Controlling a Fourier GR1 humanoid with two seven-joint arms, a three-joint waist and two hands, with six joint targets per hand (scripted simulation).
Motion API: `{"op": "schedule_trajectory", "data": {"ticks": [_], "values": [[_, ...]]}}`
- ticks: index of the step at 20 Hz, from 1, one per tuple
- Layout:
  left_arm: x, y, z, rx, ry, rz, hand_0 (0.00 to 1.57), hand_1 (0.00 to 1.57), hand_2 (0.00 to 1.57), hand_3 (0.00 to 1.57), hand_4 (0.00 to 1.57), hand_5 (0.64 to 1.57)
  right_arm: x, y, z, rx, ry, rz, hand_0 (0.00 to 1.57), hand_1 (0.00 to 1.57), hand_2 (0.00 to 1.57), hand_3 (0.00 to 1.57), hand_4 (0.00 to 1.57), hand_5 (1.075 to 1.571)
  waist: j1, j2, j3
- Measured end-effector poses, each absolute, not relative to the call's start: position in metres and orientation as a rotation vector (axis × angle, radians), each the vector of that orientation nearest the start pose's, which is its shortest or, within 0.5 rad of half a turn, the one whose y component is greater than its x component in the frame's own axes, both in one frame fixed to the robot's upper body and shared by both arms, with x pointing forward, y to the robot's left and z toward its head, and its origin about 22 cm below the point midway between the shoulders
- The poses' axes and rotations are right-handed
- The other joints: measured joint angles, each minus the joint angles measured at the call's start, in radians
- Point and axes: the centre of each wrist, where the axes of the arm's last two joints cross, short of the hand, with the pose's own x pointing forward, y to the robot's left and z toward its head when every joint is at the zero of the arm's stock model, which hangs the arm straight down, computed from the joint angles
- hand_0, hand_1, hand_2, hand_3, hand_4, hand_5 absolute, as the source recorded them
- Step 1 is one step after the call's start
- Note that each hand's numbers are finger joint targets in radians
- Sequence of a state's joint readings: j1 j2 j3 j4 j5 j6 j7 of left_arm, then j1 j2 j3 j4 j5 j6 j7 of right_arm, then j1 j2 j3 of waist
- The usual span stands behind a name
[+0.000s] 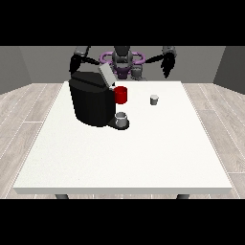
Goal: Insert the coffee pod into the coffee machine and close the lid
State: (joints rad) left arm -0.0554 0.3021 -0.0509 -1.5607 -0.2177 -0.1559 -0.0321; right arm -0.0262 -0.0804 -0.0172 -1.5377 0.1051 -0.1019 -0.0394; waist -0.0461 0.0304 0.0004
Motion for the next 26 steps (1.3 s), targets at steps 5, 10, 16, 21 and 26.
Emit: {"op": "schedule_trajectory", "data": {"ticks": [5,10,16,21,26], "values": [[0.284,0.301,0.044,0.338,-1.506,-0.67,0.0,0.0,0.0,0.0,0.0,1.571,0.259,-0.229,0.015,-0.239,-1.663,0.104,0.0,0.0,0.0,0.0,0.0,1.571,-0.057,0.059,-0.0004],[0.307,0.316,0.048,0.41,-1.439,-0.749,0.0,0.0,0.0,0.0,0.0,1.571,0.268,-0.214,0.023,-0.225,-1.702,0.119,0.0,0.0,0.0,0.0,0.0,1.571,-0.085,0.117,-0.0006],[0.325,0.326,0.039,0.45,-1.362,-0.815,0.0,0.0,0.0,0.0,0.0,1.571,0.275,-0.207,0.027,-0.214,-1.681,0.118,0.0,0.0,0.0,0.0,0.0,1.571,-0.096,0.149,-0.0007],[0.331,0.315,0.019,0.499,-1.338,-0.866,0.49,0.49,0.72,0.49,0.0,1.571,0.279,-0.202,0.02,-0.195,-1.642,0.104,0.0,0.0,0.0,0.0,0.0,1.571,-0.088,0.154,-0.0006],[0.34,0.298,0.01,0.575,-1.364,-0.92,0.89,0.89,0.96,0.82,0.38,1.571,0.288,-0.201,0.014,-0.193,-1.608,0.099,0.0,0.0,0.0,0.0,0.0,1.571,-0.073,0.163,-0.0005]]}}
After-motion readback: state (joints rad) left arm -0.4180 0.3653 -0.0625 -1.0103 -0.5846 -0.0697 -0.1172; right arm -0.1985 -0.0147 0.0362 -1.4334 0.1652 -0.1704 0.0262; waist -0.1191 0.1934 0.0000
